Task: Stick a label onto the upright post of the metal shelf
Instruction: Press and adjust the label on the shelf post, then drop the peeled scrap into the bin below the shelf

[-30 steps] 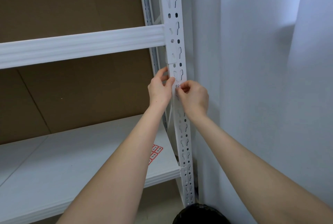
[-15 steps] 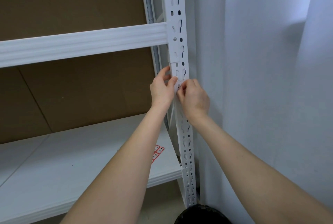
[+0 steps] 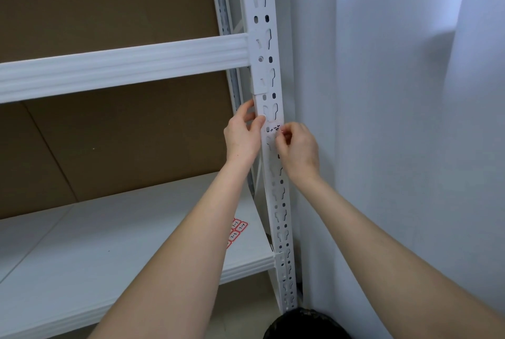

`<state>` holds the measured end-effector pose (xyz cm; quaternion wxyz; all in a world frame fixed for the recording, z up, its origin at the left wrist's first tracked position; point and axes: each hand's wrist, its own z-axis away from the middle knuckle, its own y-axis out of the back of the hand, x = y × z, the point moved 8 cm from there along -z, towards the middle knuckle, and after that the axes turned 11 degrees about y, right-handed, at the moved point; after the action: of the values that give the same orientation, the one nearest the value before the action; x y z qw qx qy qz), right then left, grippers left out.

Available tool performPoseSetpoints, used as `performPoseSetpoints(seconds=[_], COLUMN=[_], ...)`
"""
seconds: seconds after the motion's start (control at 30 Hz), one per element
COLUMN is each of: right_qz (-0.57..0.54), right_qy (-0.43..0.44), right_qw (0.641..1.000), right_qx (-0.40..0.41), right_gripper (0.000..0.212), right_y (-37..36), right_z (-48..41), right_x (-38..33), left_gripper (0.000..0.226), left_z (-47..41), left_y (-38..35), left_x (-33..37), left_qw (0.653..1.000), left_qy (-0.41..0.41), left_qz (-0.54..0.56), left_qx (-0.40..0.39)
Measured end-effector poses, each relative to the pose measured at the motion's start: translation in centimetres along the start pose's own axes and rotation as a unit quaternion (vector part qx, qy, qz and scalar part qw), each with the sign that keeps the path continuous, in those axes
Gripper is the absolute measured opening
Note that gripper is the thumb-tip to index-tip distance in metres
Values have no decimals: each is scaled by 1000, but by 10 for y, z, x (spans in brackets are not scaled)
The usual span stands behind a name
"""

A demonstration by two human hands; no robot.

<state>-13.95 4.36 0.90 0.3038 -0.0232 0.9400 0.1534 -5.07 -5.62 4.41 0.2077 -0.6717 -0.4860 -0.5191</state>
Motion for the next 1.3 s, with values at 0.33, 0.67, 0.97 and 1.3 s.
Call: performPoseSetpoints(seconds=[0.33,0.67,0.97,1.3], right_qz=[-323,-305,-306,-421], right_qy=[-218,-272,-387,-588], right_qw=[920,902,849,687], right_qx=[-37,-139,-189,-64], right_gripper=[17,27,18,7], right_y=[-9,-9,0,-6], right_z=[28,102,183,264], right_x=[21,43,90,120], left_gripper=[37,20,11,19], left_z=[11,80,133,174], left_y=[3,-34,-55,-65], left_x=[-18,-91,-153,-199], left_qw=[999,985,970,975], left_qy=[0,84,138,130], left_qz=[-5,79,21,-49], left_qx=[37,-126,-198,-175])
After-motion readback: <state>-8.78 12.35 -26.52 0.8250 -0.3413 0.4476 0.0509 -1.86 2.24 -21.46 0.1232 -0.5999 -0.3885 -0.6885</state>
